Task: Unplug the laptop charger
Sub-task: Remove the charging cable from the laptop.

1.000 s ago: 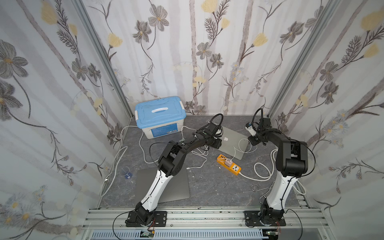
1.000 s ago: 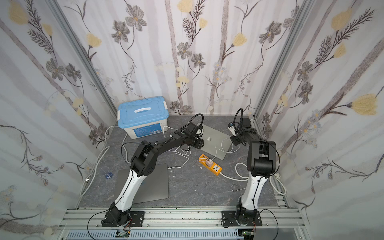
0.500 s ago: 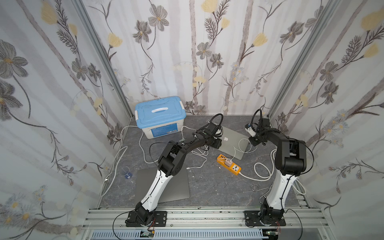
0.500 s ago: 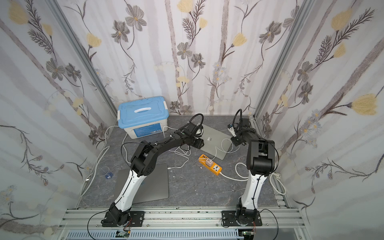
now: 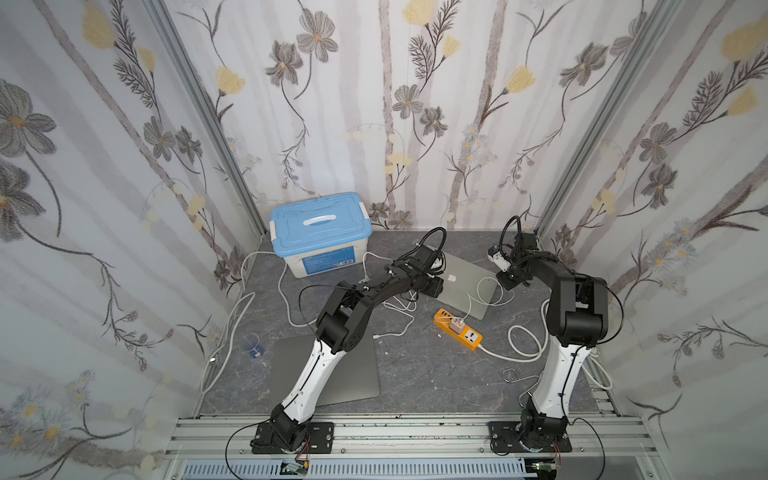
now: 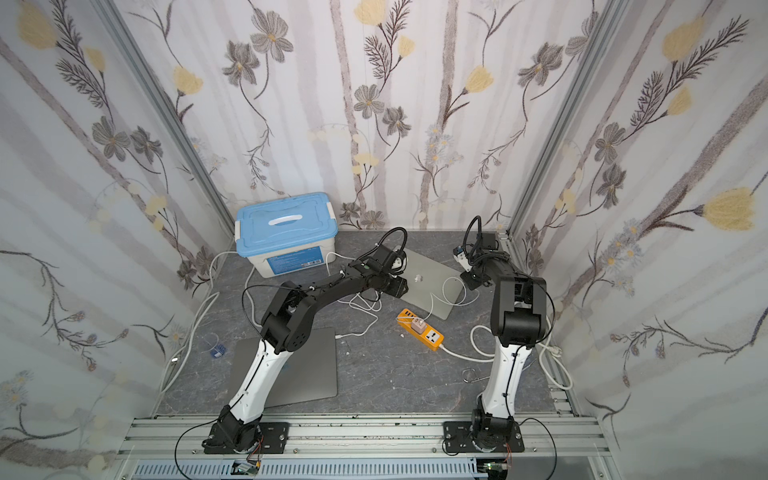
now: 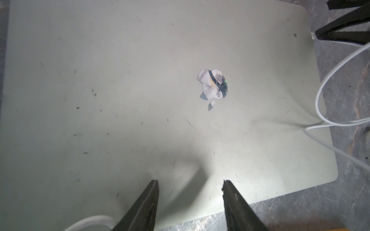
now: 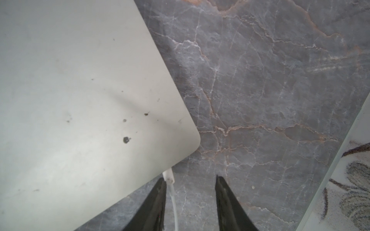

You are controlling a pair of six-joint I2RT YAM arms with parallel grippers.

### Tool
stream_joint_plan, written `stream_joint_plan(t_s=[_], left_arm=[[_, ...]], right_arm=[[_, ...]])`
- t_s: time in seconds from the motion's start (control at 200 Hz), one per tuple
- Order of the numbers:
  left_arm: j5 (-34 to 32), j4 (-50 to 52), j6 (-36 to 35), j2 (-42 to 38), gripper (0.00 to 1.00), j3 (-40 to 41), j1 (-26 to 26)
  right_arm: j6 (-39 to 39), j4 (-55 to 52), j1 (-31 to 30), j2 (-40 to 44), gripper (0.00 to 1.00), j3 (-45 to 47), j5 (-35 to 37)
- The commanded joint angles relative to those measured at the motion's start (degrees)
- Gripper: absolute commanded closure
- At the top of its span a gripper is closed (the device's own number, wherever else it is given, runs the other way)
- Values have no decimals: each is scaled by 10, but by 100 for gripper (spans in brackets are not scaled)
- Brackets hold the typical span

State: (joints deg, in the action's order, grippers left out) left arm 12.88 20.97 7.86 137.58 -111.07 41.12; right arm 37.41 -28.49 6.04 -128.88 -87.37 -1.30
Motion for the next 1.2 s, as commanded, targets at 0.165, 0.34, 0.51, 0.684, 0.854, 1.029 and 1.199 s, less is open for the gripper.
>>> stream_joint_plan(t_s=[0.165,0.34,0.51,0.684,0.854,1.029,1.199], left_arm=[[-4,50,-4,8,45,1,-1],[-1,49,-2,12,45,1,-1],[-3,51,-5,12,44,0,-1],[-5,57,-7,15,44,-8,-2],[-6,64,-8,18,44,-15,-3],[-8,73,-12,17,44,-19,-3],[-11,80,-18,18,44,-22,-3]], right_arm=[[16,-26,-5,-7,58,-10,-7],[15,-37,-7,-14,62,-20,-2],[19,-48,-10,-22,69,-33,6],[22,-51,-13,-26,74,-37,15],[31,-51,-14,-26,79,-36,22],[40,-47,-14,-23,89,-31,18],[43,-46,-13,-22,90,-30,19]])
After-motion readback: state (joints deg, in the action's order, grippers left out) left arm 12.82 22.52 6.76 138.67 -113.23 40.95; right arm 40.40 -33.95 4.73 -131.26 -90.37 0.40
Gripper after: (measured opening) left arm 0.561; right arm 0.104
